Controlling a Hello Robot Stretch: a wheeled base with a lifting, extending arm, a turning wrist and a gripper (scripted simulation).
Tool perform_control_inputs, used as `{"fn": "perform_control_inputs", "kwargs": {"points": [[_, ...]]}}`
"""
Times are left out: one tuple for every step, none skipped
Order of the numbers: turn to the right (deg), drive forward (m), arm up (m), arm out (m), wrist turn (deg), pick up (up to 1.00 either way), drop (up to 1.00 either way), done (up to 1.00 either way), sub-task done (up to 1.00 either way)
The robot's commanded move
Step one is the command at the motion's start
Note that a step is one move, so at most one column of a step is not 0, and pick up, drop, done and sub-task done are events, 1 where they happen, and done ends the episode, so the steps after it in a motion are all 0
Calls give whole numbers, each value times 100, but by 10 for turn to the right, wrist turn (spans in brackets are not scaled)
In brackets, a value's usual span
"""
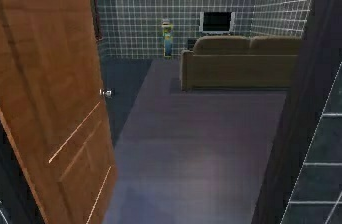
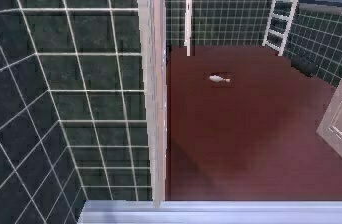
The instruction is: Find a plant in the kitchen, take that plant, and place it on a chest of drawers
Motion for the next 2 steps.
{"fn": "perform_control_inputs", "kwargs": {"points": [[-30,0,0,0,0,0,0,0,0],[-150,0,0,0,0,0,0,0,0]]}}
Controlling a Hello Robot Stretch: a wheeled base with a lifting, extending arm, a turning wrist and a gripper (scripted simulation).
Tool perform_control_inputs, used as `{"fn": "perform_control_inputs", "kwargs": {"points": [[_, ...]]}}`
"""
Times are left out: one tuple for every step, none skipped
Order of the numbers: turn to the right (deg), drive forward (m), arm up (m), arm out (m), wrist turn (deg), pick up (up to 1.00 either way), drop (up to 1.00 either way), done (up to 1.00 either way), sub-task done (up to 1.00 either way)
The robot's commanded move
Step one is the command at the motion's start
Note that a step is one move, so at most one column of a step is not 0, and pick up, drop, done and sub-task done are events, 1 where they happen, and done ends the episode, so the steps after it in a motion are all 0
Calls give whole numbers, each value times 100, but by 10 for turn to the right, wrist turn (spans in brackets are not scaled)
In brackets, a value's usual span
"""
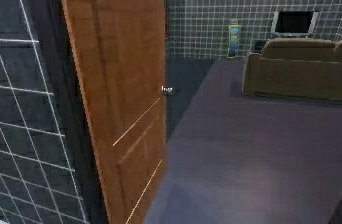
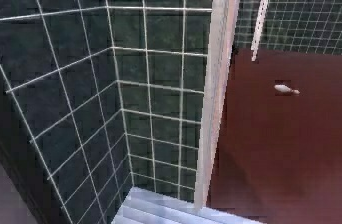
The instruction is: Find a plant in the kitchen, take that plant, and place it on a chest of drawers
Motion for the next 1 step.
{"fn": "perform_control_inputs", "kwargs": {"points": [[0,45,0,0,0,0,0,0,0]]}}
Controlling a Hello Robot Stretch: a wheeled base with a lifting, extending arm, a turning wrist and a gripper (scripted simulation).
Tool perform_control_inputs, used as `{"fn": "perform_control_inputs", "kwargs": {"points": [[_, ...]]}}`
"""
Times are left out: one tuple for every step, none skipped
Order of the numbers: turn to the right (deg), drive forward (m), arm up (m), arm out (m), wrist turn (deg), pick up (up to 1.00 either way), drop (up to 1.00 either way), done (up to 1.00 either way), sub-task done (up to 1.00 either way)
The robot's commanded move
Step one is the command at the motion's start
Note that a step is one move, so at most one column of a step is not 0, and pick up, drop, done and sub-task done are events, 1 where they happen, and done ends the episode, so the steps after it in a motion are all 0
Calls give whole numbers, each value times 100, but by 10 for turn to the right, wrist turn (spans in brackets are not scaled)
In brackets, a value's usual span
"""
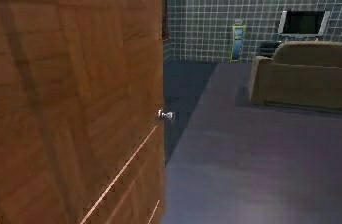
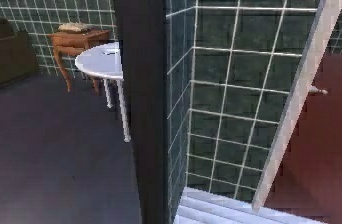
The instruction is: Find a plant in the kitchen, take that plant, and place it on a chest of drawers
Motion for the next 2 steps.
{"fn": "perform_control_inputs", "kwargs": {"points": [[150,0,0,0,0,0,0,0,0],[0,100,0,0,0,0,0,0,0]]}}
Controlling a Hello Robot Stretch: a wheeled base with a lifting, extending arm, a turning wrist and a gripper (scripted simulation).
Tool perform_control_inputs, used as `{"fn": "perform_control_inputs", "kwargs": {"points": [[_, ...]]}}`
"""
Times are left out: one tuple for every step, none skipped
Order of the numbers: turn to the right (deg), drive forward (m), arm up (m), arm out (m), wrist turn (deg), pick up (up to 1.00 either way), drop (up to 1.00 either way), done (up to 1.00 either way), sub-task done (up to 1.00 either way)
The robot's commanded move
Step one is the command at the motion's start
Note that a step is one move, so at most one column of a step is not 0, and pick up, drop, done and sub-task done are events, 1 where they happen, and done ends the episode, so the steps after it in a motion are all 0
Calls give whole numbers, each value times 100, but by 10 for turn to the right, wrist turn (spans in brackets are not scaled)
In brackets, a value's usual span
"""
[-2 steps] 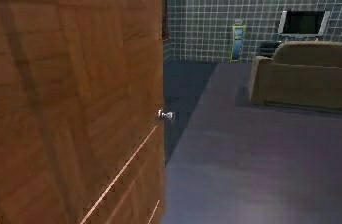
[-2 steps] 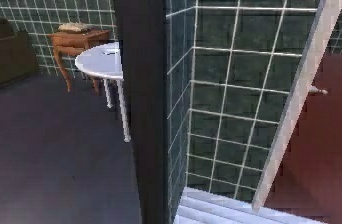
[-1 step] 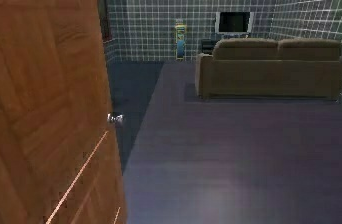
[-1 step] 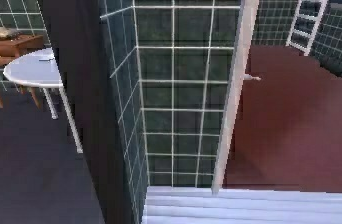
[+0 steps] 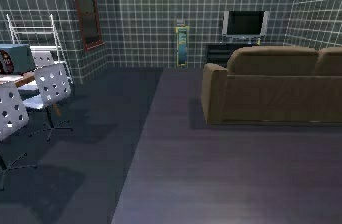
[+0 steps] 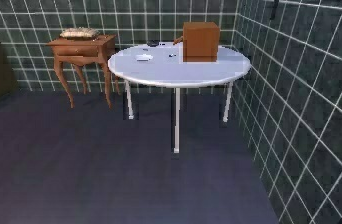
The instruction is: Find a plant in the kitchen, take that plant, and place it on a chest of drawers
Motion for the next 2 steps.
{"fn": "perform_control_inputs", "kwargs": {"points": [[90,0,0,0,0,0,0,0,0],[0,25,0,0,0,0,0,0,0]]}}
